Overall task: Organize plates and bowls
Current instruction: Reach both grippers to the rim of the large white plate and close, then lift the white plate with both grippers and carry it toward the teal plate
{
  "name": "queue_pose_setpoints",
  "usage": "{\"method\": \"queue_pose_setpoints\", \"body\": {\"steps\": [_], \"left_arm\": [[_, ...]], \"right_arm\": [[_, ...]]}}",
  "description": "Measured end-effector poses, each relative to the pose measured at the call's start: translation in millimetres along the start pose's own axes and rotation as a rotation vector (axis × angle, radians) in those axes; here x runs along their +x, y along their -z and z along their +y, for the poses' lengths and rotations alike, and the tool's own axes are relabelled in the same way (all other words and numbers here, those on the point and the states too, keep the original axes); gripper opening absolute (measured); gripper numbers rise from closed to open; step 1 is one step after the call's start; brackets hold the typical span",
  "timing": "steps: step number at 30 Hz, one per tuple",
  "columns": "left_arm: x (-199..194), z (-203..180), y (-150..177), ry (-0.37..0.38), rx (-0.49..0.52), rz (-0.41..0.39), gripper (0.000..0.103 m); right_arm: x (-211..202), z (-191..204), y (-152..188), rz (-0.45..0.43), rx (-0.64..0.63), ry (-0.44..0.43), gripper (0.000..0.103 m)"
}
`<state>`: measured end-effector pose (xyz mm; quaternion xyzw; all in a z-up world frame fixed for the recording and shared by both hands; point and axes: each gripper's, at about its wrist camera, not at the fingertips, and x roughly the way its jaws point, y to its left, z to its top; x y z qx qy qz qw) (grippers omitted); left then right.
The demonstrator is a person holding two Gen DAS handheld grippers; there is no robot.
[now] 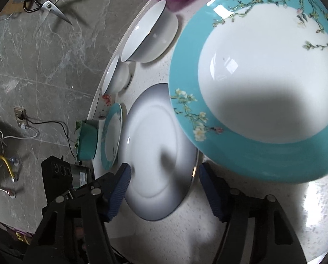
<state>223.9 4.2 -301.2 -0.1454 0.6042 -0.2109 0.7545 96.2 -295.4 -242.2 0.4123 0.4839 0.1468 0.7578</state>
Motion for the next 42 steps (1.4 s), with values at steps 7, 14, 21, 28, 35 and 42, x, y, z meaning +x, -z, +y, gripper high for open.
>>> {"method": "queue_pose_setpoints", "body": {"steps": [7,14,21,28,35,42], "left_arm": [[-2,-1,-11,-0.011,0.032,-0.013,0.084],[1,-4,-13,-0.042,0.073,-0.009,0.084],[4,-6,-17,-0.091,0.099,-0.016,0.071],[-5,20,-23,-0.108,0.063,-0.019,0.022],[-6,19,-22,-0.129,0.092,-0.008,0.021],[-9,19,-15,-0.127,0.101,0.002,0.021]], "right_arm": [[6,4,-7,-0.017,0.025,-0.009,0.067],[8,-2,-16,-0.011,0.054,0.081,0.029],[11,2,-21,0.005,0.043,0.151,0.014],[11,9,-22,0.016,-0.011,0.216,0.016],[10,12,-20,0.01,-0.024,0.24,0.017],[9,20,-15,0.015,-0.045,0.258,0.017]]}}
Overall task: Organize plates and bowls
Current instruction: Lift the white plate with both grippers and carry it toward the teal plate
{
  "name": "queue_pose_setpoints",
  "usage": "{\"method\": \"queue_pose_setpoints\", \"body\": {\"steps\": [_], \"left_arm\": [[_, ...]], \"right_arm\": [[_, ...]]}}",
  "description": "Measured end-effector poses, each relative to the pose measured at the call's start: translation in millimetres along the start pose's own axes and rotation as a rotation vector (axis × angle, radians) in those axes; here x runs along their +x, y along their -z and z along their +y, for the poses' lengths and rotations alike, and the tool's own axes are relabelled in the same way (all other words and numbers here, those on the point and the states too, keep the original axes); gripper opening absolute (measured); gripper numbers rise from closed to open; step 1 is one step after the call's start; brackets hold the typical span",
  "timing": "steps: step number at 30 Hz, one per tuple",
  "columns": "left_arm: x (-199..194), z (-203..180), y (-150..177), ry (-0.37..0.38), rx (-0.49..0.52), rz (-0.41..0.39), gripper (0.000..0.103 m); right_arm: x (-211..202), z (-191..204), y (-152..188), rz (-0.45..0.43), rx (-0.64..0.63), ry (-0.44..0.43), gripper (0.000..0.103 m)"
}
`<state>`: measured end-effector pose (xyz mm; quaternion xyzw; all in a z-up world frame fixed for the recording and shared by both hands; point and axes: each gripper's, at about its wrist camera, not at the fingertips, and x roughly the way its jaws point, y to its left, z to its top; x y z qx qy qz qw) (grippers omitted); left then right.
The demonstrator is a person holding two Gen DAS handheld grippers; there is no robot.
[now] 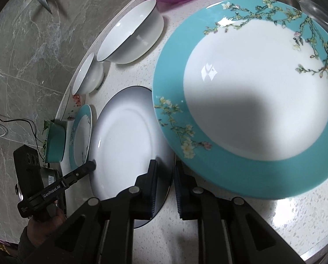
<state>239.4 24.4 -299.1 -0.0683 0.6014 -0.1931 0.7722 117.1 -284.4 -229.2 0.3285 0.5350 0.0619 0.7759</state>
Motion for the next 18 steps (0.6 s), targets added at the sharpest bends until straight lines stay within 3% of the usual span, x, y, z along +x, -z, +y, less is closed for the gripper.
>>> {"method": "queue_pose_setpoints", "body": {"steps": [18], "left_arm": [[-36,1,40,0.014,0.04,-0.047,0.022]], "right_arm": [[-21,25,25,-0.033,-0.1,0.039,0.018]]}}
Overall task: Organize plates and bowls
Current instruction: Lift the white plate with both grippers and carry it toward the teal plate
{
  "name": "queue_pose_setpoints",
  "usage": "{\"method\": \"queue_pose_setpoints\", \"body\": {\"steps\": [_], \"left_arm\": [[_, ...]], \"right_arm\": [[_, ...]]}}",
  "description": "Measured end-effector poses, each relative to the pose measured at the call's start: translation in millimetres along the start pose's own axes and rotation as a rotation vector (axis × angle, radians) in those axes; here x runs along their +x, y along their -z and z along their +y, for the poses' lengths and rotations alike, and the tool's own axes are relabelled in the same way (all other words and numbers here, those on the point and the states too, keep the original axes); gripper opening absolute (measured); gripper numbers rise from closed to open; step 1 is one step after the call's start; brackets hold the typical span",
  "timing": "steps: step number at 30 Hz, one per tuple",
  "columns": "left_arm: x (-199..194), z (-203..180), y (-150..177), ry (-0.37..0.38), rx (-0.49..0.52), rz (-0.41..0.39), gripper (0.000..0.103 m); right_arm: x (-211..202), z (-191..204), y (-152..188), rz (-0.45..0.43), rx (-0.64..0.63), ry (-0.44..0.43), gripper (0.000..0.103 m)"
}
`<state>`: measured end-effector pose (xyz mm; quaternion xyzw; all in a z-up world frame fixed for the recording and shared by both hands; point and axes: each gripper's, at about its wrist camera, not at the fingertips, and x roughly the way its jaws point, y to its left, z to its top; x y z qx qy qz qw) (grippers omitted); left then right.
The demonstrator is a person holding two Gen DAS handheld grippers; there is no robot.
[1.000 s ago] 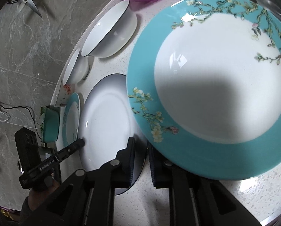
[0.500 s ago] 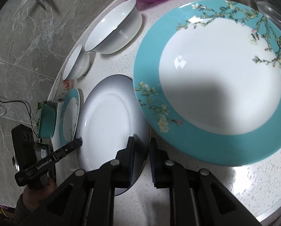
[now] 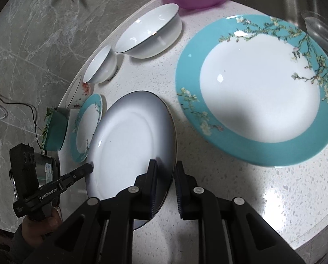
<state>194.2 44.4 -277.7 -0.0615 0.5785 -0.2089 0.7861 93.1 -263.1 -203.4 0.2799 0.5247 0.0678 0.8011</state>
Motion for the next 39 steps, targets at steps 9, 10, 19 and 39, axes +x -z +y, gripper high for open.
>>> {"method": "queue_pose_setpoints", "body": {"steps": [9,10,19,39], "left_arm": [[-43,-5,36,-0.008,0.038,-0.046,0.021],[-49,-4,43,-0.011,0.038,-0.048,0.021],[-75,28,96,-0.043,-0.001,-0.041,0.021],[-67,62,126,-0.088,-0.042,-0.058,0.022]], "right_arm": [[-19,17,25,-0.012,-0.049,0.009,0.02],[-21,19,29,-0.009,-0.054,0.01,0.021],[-10,47,69,0.042,-0.114,-0.007,0.022],[24,69,95,0.054,-0.228,0.01,0.023]]}}
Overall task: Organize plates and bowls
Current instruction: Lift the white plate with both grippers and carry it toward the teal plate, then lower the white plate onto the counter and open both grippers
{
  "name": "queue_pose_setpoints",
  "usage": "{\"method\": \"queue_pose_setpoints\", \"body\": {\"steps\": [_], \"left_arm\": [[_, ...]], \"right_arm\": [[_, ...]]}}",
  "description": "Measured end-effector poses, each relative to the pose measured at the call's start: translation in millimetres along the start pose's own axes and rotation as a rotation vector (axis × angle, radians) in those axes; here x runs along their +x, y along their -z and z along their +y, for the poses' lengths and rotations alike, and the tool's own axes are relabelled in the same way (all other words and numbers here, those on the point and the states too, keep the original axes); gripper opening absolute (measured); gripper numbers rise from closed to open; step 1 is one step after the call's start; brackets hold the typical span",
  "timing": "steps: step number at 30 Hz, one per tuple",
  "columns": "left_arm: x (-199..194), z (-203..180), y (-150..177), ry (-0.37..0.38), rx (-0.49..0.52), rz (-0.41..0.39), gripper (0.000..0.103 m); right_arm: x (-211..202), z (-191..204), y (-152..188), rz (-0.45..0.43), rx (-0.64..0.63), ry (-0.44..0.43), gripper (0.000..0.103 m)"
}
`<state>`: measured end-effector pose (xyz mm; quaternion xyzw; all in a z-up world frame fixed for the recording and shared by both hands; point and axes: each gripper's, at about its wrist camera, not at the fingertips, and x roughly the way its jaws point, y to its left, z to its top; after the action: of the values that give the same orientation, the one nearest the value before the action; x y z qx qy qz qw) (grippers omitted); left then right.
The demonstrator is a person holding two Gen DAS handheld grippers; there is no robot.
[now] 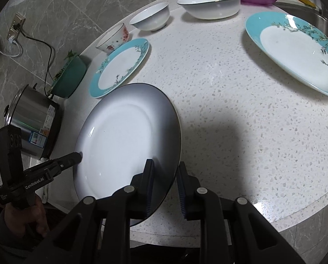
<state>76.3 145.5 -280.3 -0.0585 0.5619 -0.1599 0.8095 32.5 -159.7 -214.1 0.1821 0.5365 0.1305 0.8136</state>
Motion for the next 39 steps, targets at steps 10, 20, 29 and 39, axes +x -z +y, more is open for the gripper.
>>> {"method": "queue_pose_setpoints", "body": {"steps": [10,20,29,39], "left_arm": [[16,0,-2,-0.003,-0.017,0.01,0.022],[18,0,-3,-0.012,-0.015,-0.006,0.023],[20,1,-4,-0.014,-0.008,-0.028,0.028],[-8,19,-18,-0.044,-0.064,-0.124,0.09]], "right_arm": [[8,0,1,-0.005,-0.033,0.03,0.024],[10,8,2,-0.02,-0.101,0.062,0.028],[11,18,5,-0.044,-0.187,0.131,0.034],[-13,20,-2,-0.131,-0.202,0.157,0.065]]}}
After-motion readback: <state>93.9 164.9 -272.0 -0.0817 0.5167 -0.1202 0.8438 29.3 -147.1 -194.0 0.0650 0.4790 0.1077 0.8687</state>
